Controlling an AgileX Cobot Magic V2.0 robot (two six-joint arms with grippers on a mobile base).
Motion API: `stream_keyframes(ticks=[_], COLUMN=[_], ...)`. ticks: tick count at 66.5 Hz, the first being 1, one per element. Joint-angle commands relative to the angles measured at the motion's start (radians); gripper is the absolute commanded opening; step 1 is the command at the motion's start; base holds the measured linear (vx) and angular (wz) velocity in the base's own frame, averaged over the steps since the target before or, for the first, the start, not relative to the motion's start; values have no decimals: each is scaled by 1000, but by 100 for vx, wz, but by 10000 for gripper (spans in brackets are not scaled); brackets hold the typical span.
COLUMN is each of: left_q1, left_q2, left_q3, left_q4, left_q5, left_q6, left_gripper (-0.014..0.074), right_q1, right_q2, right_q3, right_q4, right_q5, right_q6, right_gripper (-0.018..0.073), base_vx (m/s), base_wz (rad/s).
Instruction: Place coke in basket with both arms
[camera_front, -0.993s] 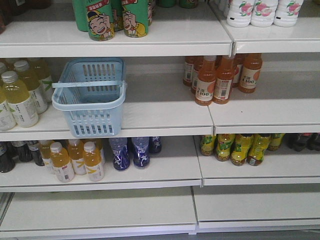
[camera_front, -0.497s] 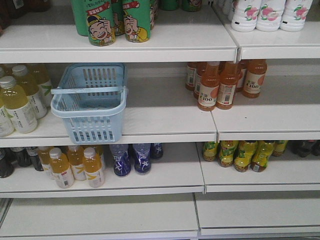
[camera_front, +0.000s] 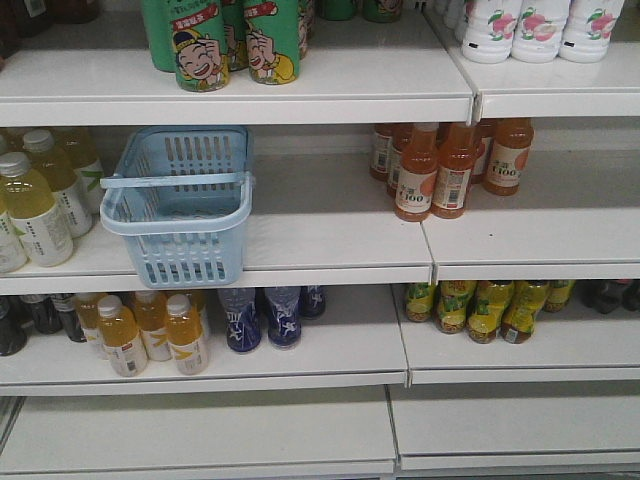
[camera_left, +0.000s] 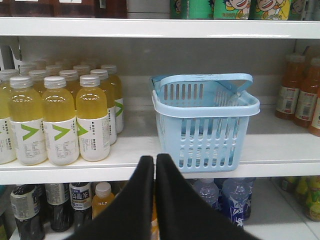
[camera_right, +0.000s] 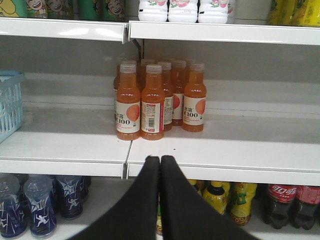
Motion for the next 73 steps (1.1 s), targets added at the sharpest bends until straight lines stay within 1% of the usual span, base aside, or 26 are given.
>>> stream_keyframes(ticks=[1, 40, 42, 45, 50, 53, 55, 58, 61, 67, 73], left_q1=[-4, -4, -4, -4, -4, -4, -4, -4, -4, -4, -4], left_q2=[-21, -21, -21, -21, -17, -7, 10, 46, 94, 218, 365], left_q3=[-33, -33, -33, -33, -40, -64, -91, -130, -186, -285, -388], left_q4=[0, 0, 8, 20, 18, 17, 17, 21, 21, 21, 21], left_q5=[-80, -87, -101, -161, -262, -273, -255, -218, -188, -165, -166], left_q6=[-3, -3, 0, 0, -42, -73, -94, -97, -79, -12, -4], left_gripper=[-6, -6, -6, -6, -6, -6, -6, -6, -6, -6, -6], right_q1=[-6, -6, -6, -6, -6, -6, -6, -6, -6, -6, -6], right_q2=[-13, -13, -13, -13, -13, -13, -13, -13, -13, -13, -13], right_q3=[8, 8, 8, 8, 8, 8, 8, 8, 8, 8, 8], right_q4=[-4, -4, -4, -4, -4, -4, -4, -4, -4, -4, -4], right_q5=[-72, -72, -72, -72, -72, -72, -72, -72, -72, -72, -72], right_q6=[-1, -1, -1, -1, -1, -1, -1, -1, -1, -1, -1], right_gripper=[-10, -10, -10, -10, -10, -10, -10, -10, -10, -10, -10], base_vx=[0, 0, 0, 0, 0, 0, 0, 0, 0, 0, 0], base_wz=[0, 0, 0, 0, 0, 0, 0, 0, 0, 0, 0])
